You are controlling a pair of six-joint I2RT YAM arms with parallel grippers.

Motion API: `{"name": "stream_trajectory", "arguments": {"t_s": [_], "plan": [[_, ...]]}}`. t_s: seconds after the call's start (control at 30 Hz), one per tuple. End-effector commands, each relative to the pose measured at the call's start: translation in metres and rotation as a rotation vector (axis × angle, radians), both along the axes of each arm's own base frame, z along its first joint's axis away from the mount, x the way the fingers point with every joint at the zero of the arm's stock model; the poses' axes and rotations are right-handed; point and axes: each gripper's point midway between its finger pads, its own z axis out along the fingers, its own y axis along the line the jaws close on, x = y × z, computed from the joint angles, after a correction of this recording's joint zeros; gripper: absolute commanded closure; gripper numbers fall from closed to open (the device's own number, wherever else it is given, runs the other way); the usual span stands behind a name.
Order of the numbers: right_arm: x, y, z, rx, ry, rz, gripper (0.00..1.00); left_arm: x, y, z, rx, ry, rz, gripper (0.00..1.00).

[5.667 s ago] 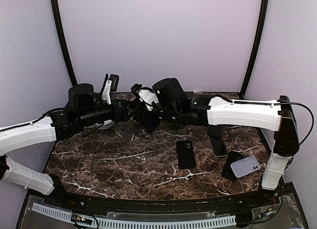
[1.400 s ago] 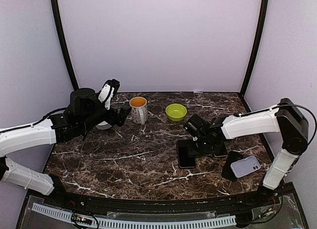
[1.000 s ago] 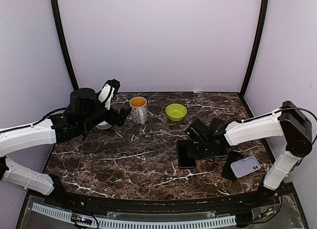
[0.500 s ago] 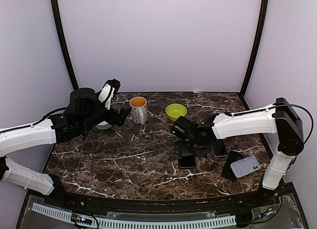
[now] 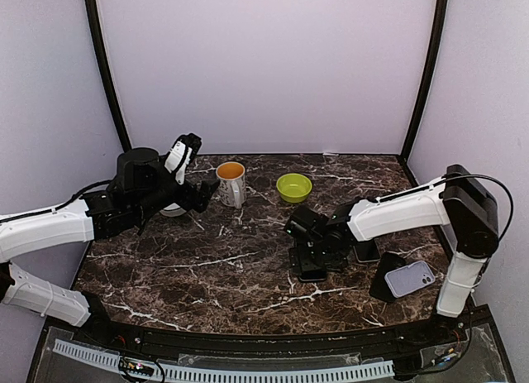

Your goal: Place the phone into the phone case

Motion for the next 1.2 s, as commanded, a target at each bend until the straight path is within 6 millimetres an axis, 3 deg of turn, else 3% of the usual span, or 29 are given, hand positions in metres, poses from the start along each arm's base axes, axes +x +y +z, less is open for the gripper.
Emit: {"name": "stream_trajectory", "arguments": {"t_s": [0.0, 0.1, 0.23, 0.4, 0.53, 0.73, 0.83, 0.97, 1.07, 1.17], "plan": [[-0.009, -0.001, -0.017, -0.051, 0.030, 0.006, 0.02, -0.003, 0.000, 0.004, -0.006, -0.021, -0.019, 0.02], [-0.014, -0.006, -0.025, -0.103, 0.041, 0.013, 0.08, -0.004, -0.001, 0.003, -0.005, -0.021, -0.023, 0.02], [-0.015, -0.004, -0.027, -0.102, 0.040, 0.022, 0.25, -0.002, -0.001, 0.000, 0.001, -0.017, -0.021, 0.02], [-0.010, 0.005, -0.016, -0.080, -0.008, 0.044, 0.45, -0.002, -0.003, -0.002, 0.007, -0.012, -0.024, 0.03], [-0.005, 0.026, 0.008, -0.001, -0.087, 0.101, 0.54, -0.002, -0.004, -0.005, 0.006, -0.003, -0.030, 0.04], [0.016, 0.062, 0.097, 0.176, -0.422, 0.128, 0.59, -0.020, -0.028, 0.006, -0.089, 0.049, -0.182, 0.10], [0.018, 0.091, 0.153, 0.337, -0.600, 0.189, 0.60, -0.043, -0.049, 0.028, -0.229, 0.098, -0.335, 0.13], [0.026, 0.108, 0.222, 0.449, -0.807, 0.174, 0.62, -0.047, -0.042, 0.069, -0.476, 0.124, -0.289, 0.23], [0.023, 0.125, 0.256, 0.485, -0.910, 0.213, 0.62, -0.059, -0.039, 0.092, -0.606, 0.090, -0.314, 0.23], [0.018, 0.141, 0.282, 0.530, -0.967, 0.262, 0.61, -0.069, -0.045, 0.103, -0.664, 0.079, -0.366, 0.21]]}}
